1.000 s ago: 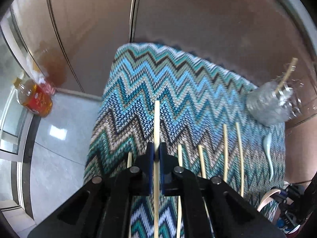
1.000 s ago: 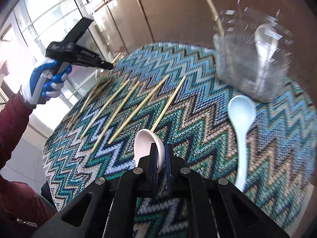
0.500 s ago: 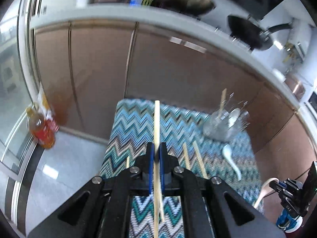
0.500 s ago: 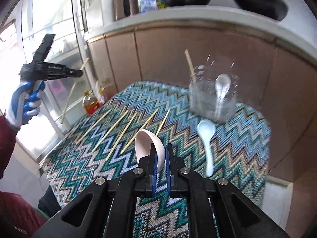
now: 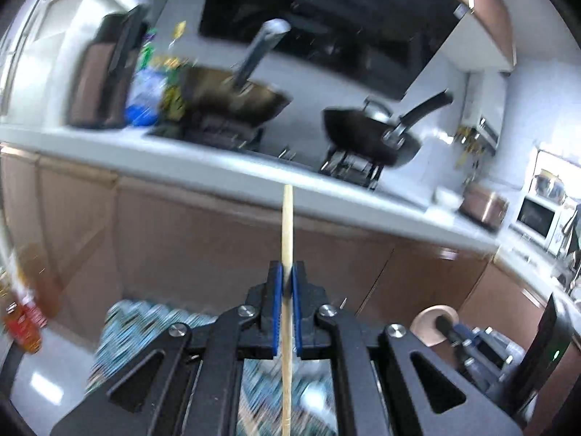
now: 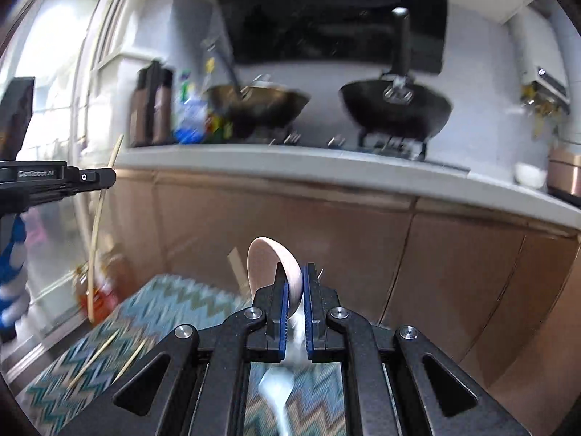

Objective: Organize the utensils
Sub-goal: 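Carry the chopstick with the left gripper while the right gripper carries the pink spoon to the holder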

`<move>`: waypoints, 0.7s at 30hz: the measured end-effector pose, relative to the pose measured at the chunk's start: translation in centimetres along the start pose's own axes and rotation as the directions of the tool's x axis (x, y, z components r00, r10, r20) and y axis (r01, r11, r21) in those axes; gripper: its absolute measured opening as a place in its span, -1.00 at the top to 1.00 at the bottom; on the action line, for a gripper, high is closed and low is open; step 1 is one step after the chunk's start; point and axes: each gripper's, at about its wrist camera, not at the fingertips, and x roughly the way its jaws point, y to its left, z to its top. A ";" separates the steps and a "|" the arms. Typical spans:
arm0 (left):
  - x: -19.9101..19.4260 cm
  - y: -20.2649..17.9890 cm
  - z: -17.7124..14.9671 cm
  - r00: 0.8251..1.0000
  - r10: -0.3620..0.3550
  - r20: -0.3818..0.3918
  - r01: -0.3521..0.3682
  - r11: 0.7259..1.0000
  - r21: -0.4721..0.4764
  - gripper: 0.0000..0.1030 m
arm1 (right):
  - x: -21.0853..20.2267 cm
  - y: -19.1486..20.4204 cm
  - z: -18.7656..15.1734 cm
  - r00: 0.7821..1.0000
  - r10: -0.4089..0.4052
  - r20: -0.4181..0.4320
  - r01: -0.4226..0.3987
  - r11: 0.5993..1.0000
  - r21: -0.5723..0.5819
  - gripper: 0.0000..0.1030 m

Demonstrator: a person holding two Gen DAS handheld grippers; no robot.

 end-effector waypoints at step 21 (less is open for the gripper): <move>20.1 -1.5 -8.3 0.984 0.157 0.089 -0.159 0.987 0.022 0.86 | 15.3 -2.4 -5.9 0.986 -0.167 -0.019 0.165 0.985 -0.050 0.80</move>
